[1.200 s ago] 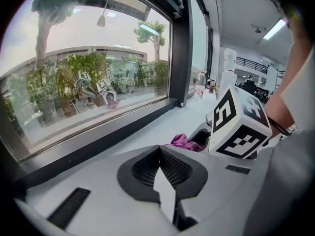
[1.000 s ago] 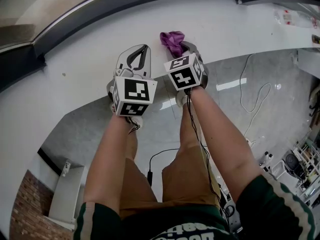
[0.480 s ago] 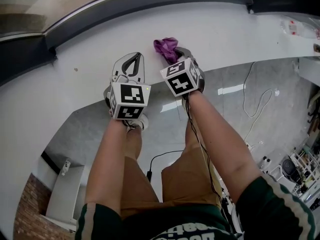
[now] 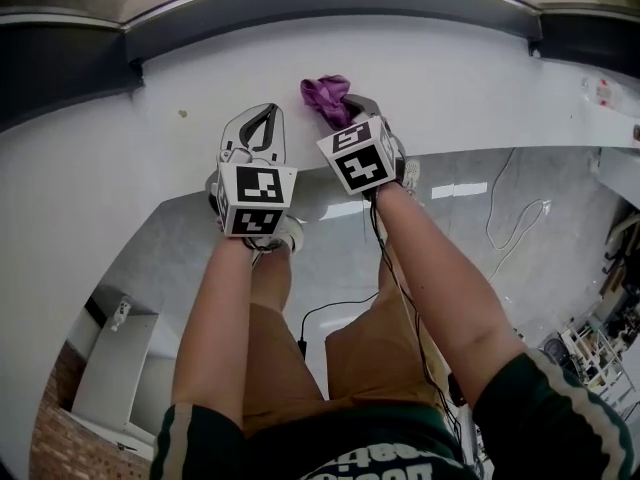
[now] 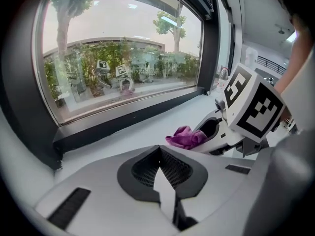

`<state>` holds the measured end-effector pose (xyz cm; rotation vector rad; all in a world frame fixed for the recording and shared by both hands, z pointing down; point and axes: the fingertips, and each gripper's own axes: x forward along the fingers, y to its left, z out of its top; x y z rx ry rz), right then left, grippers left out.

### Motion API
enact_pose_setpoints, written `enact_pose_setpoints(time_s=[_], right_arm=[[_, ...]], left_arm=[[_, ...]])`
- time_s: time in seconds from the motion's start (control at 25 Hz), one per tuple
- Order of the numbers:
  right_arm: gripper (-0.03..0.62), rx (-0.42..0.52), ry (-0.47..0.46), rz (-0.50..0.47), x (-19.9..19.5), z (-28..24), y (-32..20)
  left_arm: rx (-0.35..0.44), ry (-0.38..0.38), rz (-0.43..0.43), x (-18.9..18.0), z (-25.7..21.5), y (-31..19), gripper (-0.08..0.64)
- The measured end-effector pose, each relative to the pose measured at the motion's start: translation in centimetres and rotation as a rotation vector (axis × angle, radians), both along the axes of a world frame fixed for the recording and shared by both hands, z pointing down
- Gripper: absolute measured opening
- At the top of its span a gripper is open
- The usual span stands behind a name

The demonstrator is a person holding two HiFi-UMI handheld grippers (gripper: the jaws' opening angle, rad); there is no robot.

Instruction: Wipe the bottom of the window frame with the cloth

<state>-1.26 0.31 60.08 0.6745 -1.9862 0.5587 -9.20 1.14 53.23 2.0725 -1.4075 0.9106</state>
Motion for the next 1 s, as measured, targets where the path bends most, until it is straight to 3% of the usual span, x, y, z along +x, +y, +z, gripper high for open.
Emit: enact_pose_setpoints(time_s=[0.56, 1.0], right_arm=[[0.163, -0.031, -0.062, -0.182, -12.1, 0.0, 3.2], [0.163, -0.024, -0.082, -0.442, -20.1, -0.1, 7.3]], left_arm=[[-0.042, -0.046, -0.208, -11.7, 1.0, 4.4, 0.009], [-0.122, -0.156, -0.423, -18.0, 1.8, 8.4, 0.009]])
